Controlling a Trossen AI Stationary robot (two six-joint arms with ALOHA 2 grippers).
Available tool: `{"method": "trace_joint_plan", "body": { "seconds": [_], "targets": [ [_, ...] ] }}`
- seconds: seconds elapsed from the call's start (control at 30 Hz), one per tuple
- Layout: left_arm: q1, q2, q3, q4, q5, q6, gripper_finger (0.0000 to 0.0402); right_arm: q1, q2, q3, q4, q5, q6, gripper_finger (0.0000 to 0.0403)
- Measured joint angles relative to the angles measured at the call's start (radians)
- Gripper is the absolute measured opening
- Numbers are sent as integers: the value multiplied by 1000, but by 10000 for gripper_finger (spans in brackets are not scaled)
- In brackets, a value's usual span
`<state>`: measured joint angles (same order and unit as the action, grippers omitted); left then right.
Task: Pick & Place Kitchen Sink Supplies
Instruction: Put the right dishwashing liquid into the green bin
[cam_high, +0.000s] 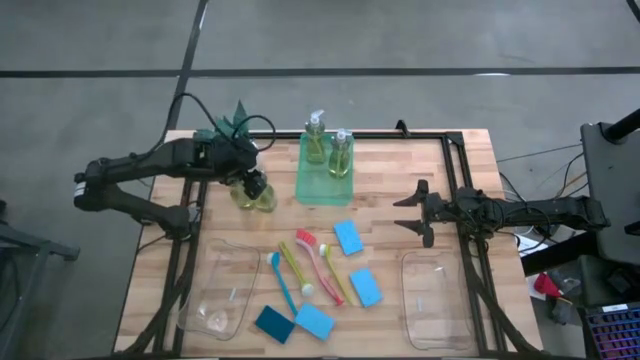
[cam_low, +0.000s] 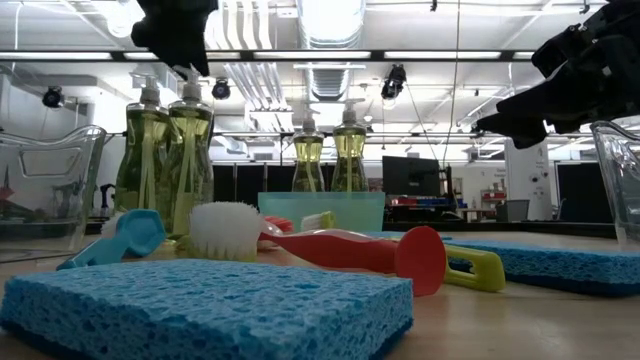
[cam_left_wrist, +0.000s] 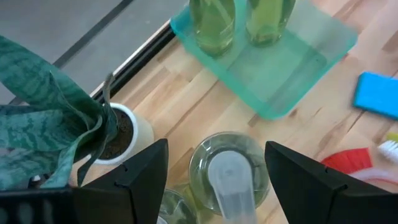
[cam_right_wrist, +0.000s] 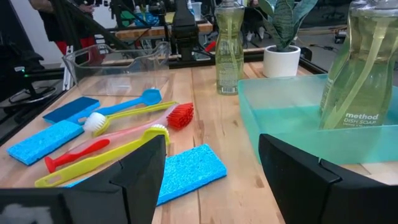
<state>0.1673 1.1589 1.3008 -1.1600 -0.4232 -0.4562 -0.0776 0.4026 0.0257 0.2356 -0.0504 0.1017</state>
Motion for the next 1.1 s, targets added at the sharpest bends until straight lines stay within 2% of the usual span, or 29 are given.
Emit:
{"method": "trace_joint_plan", "body": {
  "seconds": [0.17,0.6,0.73,1.03,1.1],
  "targets": [
    [0,14,-2,-40,8,-22,259,0,0,0,0,0,0,263],
    [3,15,-64,-18,48,-32,251,0,-1,0,0,0,0,275],
    [3,15,-64,-14,46,-23,214,0,-1,0,0,0,1,271],
    [3,15,-64,2,54,-26,97,0,0,0,0,0,2,257],
    [3,15,-64,3,55,-31,91,0,0,0,0,0,0,254]
  ]
}}
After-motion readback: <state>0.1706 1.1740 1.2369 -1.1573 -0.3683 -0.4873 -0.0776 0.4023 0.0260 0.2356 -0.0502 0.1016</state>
